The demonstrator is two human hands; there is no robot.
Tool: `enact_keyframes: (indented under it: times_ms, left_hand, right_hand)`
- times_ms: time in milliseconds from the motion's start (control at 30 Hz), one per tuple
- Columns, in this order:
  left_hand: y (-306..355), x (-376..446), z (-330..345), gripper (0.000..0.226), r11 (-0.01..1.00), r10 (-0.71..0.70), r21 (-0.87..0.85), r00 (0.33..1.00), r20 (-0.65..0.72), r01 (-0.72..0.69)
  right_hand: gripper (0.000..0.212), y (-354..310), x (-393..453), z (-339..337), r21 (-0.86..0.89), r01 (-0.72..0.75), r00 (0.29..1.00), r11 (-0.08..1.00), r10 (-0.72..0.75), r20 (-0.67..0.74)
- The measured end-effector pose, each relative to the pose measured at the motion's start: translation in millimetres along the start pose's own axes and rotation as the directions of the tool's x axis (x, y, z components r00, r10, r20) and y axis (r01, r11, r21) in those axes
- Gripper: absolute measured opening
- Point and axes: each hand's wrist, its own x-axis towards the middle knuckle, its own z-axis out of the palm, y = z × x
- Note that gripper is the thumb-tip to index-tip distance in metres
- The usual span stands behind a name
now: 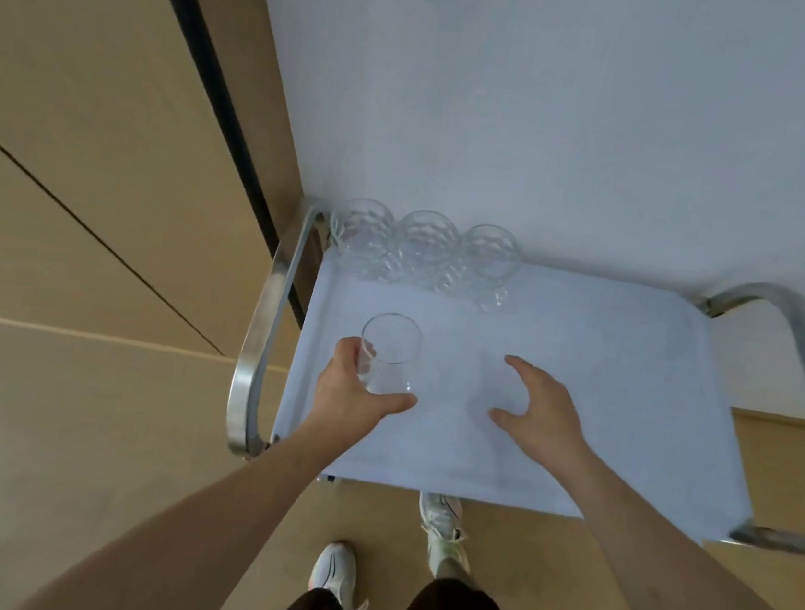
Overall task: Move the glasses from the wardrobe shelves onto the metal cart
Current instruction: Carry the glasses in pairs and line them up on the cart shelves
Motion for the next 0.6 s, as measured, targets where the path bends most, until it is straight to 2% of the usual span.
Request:
enact_keyframes:
  times_ms: [167,600]
  left_hand:
    - [-25.2,-34.3,-15.7,0.077,1.0,0.007,0.007,1.0,0.028,-0.007]
    - [-80.7,-104.4,-9.2,0.075,0.998,-0.056,-0.036,0.998,0.015,0.056]
  right_hand:
    - [0.082,-5.8,-50.1,30.2,-0.151,0.007,0.998,0.989,0.002,0.06]
    - [0.081,15.1,-123.0,85.4,-0.141,0.053,0.989,0.989,-0.033,0.144]
